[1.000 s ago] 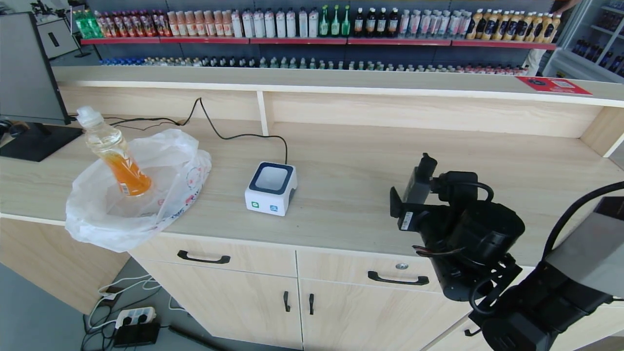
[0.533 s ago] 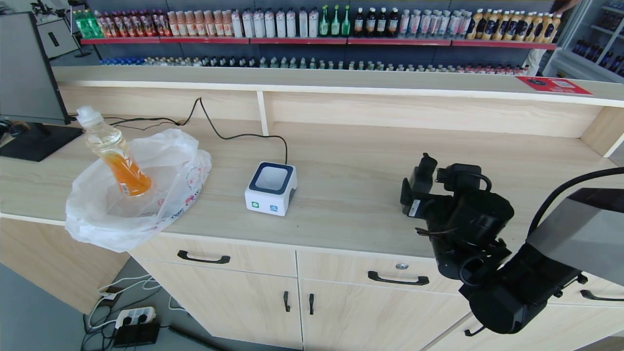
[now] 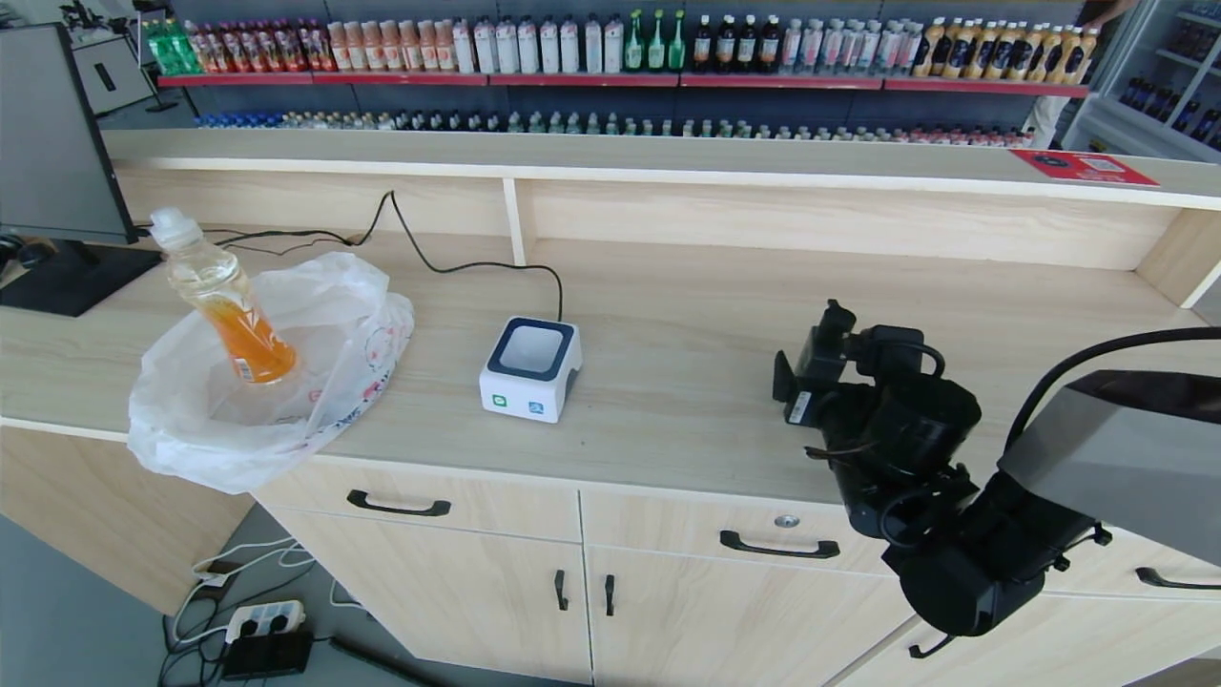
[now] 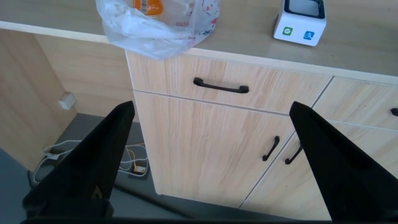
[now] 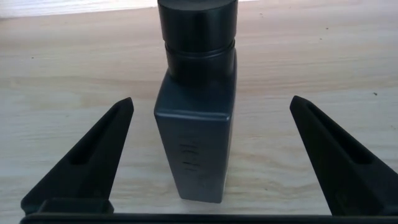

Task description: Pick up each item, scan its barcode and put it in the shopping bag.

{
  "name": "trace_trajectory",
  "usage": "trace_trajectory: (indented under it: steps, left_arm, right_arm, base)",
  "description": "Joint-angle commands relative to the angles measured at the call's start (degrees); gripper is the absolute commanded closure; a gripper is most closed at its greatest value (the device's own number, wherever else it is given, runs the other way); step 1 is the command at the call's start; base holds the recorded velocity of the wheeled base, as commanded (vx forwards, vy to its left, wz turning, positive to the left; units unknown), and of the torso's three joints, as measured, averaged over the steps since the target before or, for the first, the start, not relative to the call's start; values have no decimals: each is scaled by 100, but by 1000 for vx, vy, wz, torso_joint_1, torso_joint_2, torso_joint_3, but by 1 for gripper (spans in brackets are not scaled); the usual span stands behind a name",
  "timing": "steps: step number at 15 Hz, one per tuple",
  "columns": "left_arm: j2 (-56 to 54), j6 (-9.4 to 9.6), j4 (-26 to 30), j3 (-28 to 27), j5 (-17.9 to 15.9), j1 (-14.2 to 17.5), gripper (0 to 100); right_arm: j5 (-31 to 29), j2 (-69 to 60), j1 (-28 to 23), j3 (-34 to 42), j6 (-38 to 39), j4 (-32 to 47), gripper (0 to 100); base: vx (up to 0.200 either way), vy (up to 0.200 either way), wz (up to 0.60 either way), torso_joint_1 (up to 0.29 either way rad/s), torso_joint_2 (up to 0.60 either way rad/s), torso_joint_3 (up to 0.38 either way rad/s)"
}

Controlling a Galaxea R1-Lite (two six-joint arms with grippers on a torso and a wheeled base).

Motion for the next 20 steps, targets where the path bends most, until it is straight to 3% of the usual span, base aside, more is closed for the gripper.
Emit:
trace_trajectory:
  steps: [1,8,16,17,20]
  left_arm:
    - [-2,0,-1,0,1,1,0]
    - [-2,0,-1,0,1,1,0]
    - [-2,0,-1,0,1,1,0]
    - [-2,0,-1,0,1,1,0]
    - [-2,0,-10,0,1,1,0]
  right_arm:
    - [4,157,-31,-104,7,-6,0]
    - [13,386,-321,-447,-2,-6,0]
    - [4,509,-321,-588,-19,-6,0]
    - [-5,509,-321,-588,-37,-6,100]
    - [4,500,-330,-588,-28,-6,100]
  base:
    - [0,0,0,0,0,0]
    - [0,0,0,0,0,0]
    - [0,0,0,0,0,0]
    - [0,0,0,0,0,0]
    - [0,0,0,0,0,0]
